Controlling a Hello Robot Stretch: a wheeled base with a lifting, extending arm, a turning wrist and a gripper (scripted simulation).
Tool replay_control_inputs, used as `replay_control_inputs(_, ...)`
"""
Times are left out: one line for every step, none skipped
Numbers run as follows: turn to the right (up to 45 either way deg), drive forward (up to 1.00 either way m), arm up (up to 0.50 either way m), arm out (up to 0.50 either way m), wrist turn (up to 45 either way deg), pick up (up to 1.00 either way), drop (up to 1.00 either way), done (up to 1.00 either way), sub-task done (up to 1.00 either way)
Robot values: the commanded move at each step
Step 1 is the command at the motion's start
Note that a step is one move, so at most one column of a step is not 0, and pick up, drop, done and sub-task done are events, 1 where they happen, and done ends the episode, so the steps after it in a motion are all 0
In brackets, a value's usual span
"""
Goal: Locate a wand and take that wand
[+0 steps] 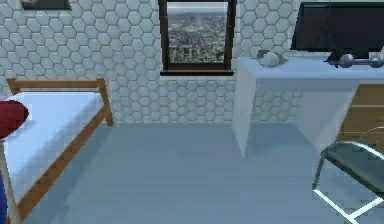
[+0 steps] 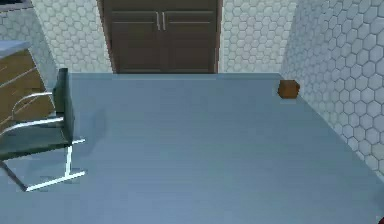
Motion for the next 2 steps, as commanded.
replay_control_inputs(27.0, 0.00, 0.00, 0.00, 0.0, 0.00, 0.00, 0.00, 0.00)
replay_control_inputs(0.0, 1.00, 0.00, 0.00, 0.0, 0.00, 0.00, 0.00, 0.00)
